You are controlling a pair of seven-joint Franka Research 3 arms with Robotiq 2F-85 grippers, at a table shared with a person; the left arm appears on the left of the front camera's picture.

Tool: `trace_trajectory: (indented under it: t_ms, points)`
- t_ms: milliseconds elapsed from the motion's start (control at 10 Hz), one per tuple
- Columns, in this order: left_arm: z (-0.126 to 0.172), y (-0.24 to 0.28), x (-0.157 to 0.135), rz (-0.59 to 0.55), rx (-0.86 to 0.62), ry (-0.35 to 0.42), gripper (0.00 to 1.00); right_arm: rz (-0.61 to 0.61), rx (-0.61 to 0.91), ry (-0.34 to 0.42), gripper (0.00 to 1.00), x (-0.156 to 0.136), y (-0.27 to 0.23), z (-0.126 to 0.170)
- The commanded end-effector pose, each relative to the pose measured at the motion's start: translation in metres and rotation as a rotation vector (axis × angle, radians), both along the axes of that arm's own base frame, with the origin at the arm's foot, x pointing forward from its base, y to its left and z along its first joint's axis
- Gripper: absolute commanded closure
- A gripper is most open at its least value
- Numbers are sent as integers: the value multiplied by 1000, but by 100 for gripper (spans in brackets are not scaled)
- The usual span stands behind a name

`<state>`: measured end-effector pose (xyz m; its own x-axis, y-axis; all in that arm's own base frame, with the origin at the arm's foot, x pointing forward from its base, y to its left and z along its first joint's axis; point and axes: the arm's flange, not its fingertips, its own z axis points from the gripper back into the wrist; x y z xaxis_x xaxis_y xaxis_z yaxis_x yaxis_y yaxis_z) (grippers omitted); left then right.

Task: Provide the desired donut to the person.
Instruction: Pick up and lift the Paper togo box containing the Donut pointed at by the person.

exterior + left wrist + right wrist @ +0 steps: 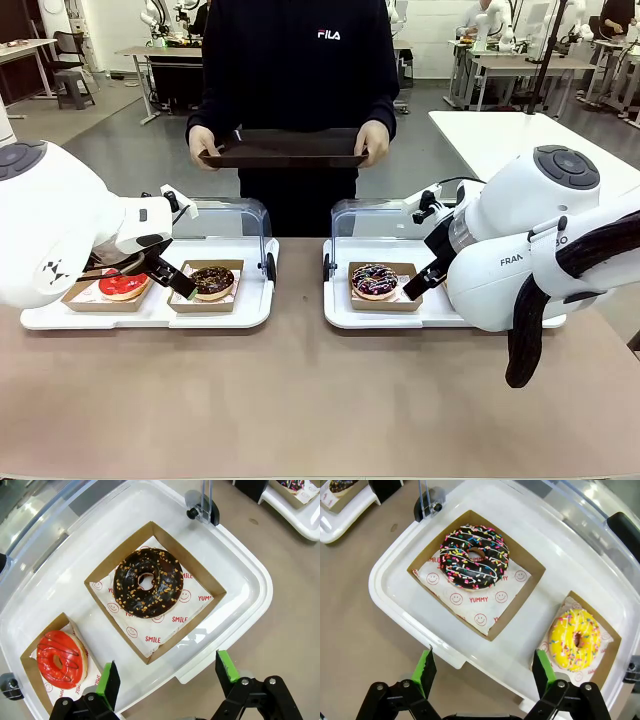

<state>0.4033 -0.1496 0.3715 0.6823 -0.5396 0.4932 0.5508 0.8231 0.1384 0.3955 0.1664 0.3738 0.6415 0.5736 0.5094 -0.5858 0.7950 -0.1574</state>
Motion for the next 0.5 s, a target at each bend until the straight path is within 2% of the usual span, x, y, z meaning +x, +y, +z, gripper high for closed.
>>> trace_trajectory:
  t_ms: [0, 100, 200, 300, 400]
  points:
    - [0, 0, 0, 0, 0, 0, 0, 0, 0, 0, 0, 0, 0, 0]
    - [0, 0, 0, 0, 0, 0, 0, 0, 0, 0, 0, 0, 0, 0]
    - [19, 11, -7, -19, 1, 21, 0, 34, 33, -13, 0, -2, -23, 31]
    - [42, 30, -11, -57, -41, 73, 0, 123, 43, 16, 0, -5, -57, 64]
    - [58, 48, -17, -109, -72, 111, 0, 204, 47, 35, 0, -8, -89, 83]
